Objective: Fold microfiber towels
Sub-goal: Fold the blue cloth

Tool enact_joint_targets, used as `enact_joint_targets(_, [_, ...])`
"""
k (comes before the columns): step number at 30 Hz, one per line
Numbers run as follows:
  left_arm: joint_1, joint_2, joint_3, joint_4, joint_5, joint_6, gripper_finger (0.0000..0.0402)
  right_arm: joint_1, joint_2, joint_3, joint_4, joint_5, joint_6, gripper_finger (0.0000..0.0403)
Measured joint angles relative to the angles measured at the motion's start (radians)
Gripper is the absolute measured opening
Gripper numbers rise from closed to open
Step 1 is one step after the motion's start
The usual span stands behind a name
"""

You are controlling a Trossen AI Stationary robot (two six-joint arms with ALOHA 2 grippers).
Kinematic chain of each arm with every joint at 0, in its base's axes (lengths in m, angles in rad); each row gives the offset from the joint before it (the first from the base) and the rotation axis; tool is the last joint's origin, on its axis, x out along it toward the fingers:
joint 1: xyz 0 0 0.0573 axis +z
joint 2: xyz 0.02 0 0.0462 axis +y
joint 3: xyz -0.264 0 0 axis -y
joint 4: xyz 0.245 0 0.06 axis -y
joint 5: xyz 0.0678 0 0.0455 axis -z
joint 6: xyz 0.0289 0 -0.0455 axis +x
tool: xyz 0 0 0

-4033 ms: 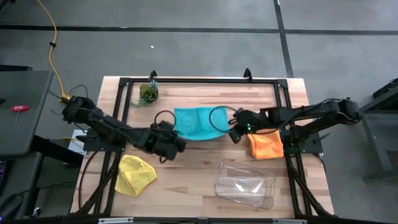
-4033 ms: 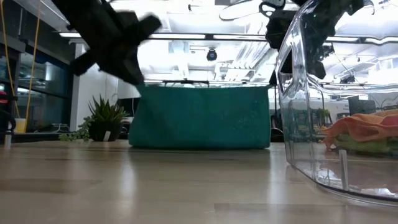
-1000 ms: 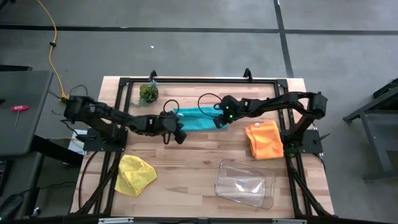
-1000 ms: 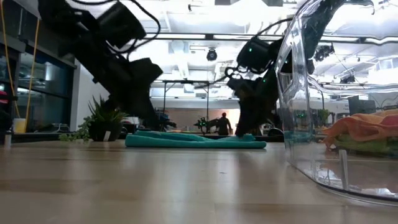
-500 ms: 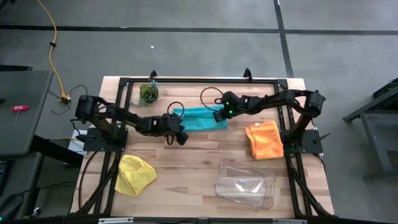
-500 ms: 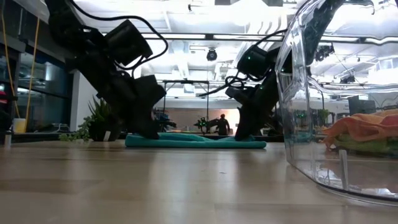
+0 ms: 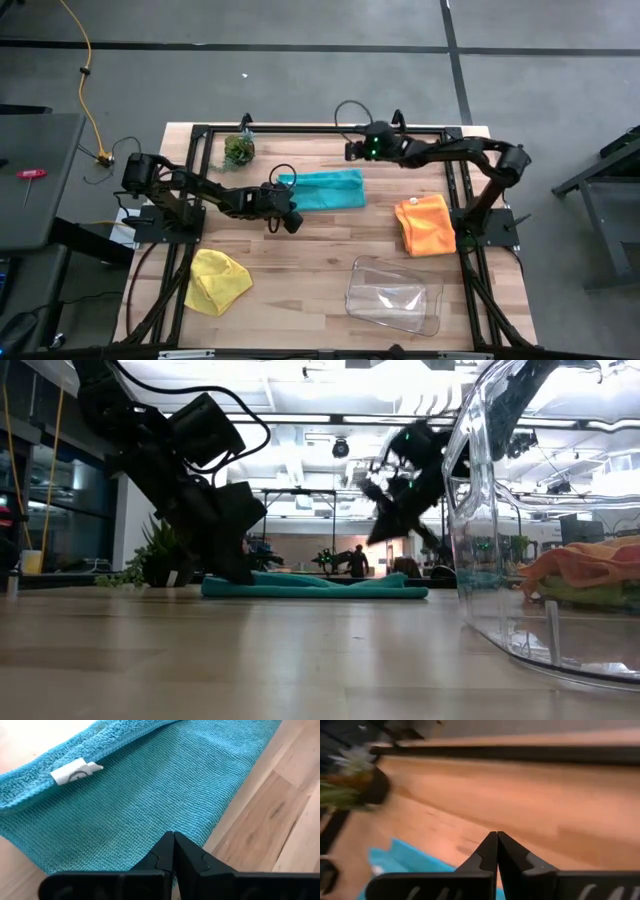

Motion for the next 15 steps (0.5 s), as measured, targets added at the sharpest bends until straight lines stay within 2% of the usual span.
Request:
enact_joint_targets(2, [0.000,0.000,0.000,0.000,-0.001,0.000,0.0000,-0.006,-0.041,0.014,-0.002,-0.051,-0.070,0.0000])
enact_joint_targets(6, [0.000,0.000,0.000,0.000,-0.014,0.000,0.0000,0.012,-0.109,0.027,-0.085,-0.290,-0.170,0.0000])
enact_joint_targets(8, [0.000,0.000,0.000,0.002,-0.020,0.000,0.0000,0.040,-0.116,0.027,-0.164,-0.374,-0.196,0.0000])
enact_joint_targets(12, [0.000,-0.001,0.000,0.006,-0.023,0.000,0.0000,0.115,-0.081,0.027,-0.273,-0.349,-0.234,0.0000])
enact_joint_targets(15, [0.000,-0.001,0.000,0.006,-0.023,0.000,0.0000,0.157,-0.014,0.026,-0.279,-0.320,-0.212,0.0000])
